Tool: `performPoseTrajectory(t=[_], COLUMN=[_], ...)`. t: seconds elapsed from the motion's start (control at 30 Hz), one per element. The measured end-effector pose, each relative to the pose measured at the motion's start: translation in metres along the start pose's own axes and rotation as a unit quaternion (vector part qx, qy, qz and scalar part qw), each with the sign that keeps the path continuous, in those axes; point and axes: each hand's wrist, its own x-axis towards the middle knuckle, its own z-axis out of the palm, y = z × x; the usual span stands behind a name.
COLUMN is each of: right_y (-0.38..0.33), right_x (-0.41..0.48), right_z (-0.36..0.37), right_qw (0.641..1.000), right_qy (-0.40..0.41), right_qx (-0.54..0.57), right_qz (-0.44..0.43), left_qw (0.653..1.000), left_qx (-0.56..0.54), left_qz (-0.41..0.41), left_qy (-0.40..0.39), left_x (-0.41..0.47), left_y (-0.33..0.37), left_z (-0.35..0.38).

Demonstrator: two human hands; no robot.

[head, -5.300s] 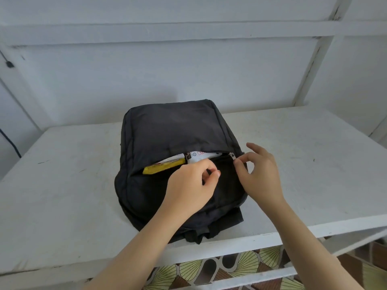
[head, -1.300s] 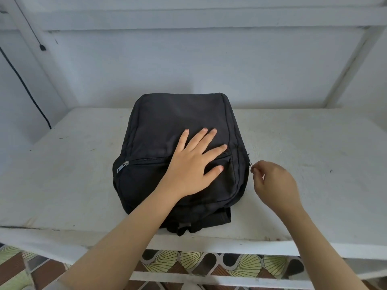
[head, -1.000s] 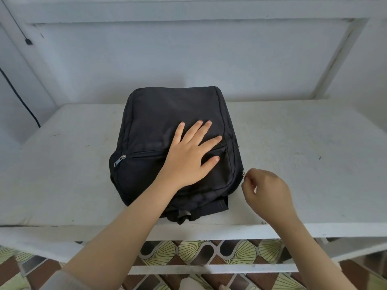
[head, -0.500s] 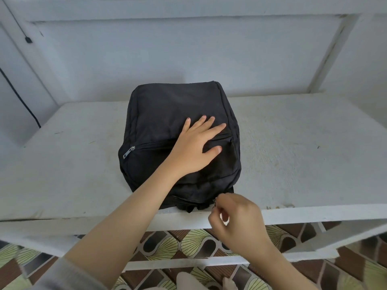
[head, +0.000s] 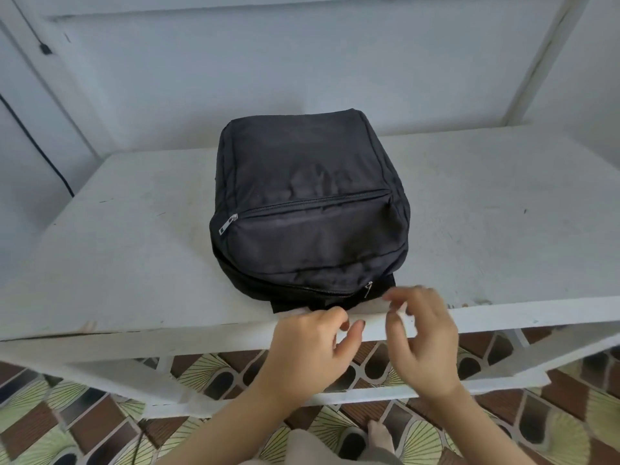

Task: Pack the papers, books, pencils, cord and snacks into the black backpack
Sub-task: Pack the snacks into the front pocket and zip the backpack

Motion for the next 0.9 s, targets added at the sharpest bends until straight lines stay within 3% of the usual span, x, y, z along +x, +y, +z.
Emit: performPoseTrajectory(t=[0.1,0.23,0.53,0.7,0.9], right_y=[0.01,0.022,0.027,0.027,0.027], right_x=[0.018,0.039,0.041,0.044,0.049], right_z=[-0.007,-0.012,-0.008,-0.009,-0.007], right_qw=[0.995,0.982,0.983,0.983,0.969], right_qy=[0.022,-0.021,-0.051,-0.053,-0.055], right_qx=[-0.093,-0.141,-0.089,-0.091,-0.133], right_qz=[-0.025,-0.12,-0.153,-0.152,-0.202], left_qw=[0.996,0.992,0.985,0.991,0.999], left_qx=[0.037,0.071,0.095,0.076,-0.021], left_qz=[-0.074,-0.109,-0.138,-0.107,-0.021], left_qy=[-0.013,0.006,0.034,0.036,0.03], left_x=[0.007,0.023,0.048,0.045,0.025], left_y=[0.008,0.017,0.014,0.009,0.016], left_z=[0.008,0.013,0.019,0.019,0.009])
